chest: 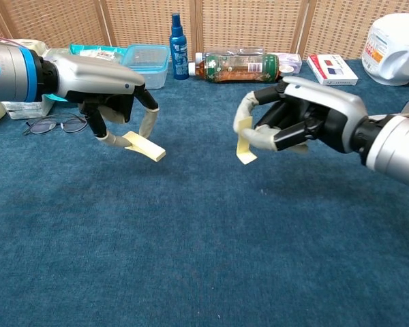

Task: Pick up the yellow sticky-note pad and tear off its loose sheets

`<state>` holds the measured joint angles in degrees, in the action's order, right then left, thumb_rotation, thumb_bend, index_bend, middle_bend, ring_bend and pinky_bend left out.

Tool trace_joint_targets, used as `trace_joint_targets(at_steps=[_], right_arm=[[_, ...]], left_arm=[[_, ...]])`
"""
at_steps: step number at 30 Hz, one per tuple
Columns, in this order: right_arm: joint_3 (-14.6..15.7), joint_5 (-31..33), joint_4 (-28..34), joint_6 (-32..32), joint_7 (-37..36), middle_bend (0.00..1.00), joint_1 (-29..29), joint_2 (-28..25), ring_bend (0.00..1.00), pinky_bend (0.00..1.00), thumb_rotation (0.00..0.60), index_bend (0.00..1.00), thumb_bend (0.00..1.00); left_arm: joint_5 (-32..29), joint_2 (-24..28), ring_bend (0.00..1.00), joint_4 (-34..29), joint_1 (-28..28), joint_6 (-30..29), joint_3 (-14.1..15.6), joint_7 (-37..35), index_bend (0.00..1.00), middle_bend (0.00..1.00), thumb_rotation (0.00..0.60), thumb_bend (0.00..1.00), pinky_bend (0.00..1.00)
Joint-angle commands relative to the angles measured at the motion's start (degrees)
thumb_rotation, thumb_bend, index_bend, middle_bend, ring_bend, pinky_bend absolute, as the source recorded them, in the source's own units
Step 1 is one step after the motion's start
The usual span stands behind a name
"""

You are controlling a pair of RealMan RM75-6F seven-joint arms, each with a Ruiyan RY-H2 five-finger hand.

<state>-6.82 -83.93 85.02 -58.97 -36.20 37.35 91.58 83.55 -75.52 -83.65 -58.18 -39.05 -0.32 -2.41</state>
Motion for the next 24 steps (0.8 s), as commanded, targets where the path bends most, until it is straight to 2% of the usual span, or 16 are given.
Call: trace_joint_targets(at_steps=[1, 5, 8, 11, 14, 16, 19, 21, 24], right_arm=[[0.52, -0.04, -0.64, 0.47, -0.16, 0.8, -0.39, -1.5, 0.82, 0.76, 0.6, 0.38, 0.47], [1.09, -0.17, -0.9, 0.86, -0.66, 0.56, -0.74, -2.86, 0.59, 0.59, 0.6, 0.18, 0.48], [1.38, -0.19, -0.91, 0.6, -1.07, 0.44, -1.28, -3.68, 0.46, 0.5, 0.6, 0.1, 0.47], [1.37, -0.06, -0.76, -0.46, -1.44, 0.37, -2.13, -4.27, 0.39, 0.47, 0.6, 0.06, 0.47], [1.31, -0.17, -0.34, -1.92, -1.47, 0.35, -3.08, -4.97, 0.36, 0.45, 0.6, 0.05, 0.47], [1.26, -0.21, -0.03, -2.54, -1.43, 0.35, -3.52, -5.47, 0.35, 0.44, 0.6, 0.05, 0.47], [1.23, -0.28, 0.46, -3.15, -1.22, 0.35, -4.05, -6.31, 0.34, 0.43, 0.6, 0.05, 0.47], [1.08, -0.16, 0.76, -3.67, -1.03, 0.35, -4.45, -6.78, 0.34, 0.43, 0.6, 0.05, 0.47], [0.76, 0.15, 1.06, -4.38, -0.73, 0.34, -5.0, -7.27, 0.33, 0.43, 0.6, 0.05, 0.47]], left_arm=[[-2.25, -1.38, 1.0, 0.74, 0.34, -0.05, -1.0, 2.93, 0.6, 0.96, 0.6, 0.32, 1.0], [-4.09, -2.58, 0.99, 0.92, 0.22, -0.18, -2.0, 5.74, 0.59, 0.95, 0.6, 0.32, 1.0], [-5.74, -3.94, 0.99, 1.2, -0.11, -0.36, -3.02, 8.26, 0.58, 0.95, 0.6, 0.32, 1.0], [-7.25, -5.17, 0.99, 1.55, -0.53, -0.5, -3.92, 10.74, 0.57, 0.95, 0.6, 0.32, 1.0], [-9.21, -6.18, 0.97, 1.64, -1.02, -0.41, -4.7, 13.41, 0.52, 0.93, 0.6, 0.31, 1.0], [-10.55, -6.55, 0.91, 1.41, -1.37, -0.08, -4.95, 15.25, 0.45, 0.87, 0.6, 0.31, 1.0], [-12.98, -6.82, 0.71, 0.52, -1.77, 0.31, -5.2, 17.96, 0.3, 0.68, 0.6, 0.28, 0.93], [-14.22, -6.75, 0.55, -0.16, -1.8, 0.09, -5.22, 19.44, 0.22, 0.52, 0.6, 0.26, 0.79], [-15.54, -6.2, 0.45, -1.26, -1.31, -0.72, -5.13, 20.52, 0.18, 0.41, 0.6, 0.25, 0.65]])
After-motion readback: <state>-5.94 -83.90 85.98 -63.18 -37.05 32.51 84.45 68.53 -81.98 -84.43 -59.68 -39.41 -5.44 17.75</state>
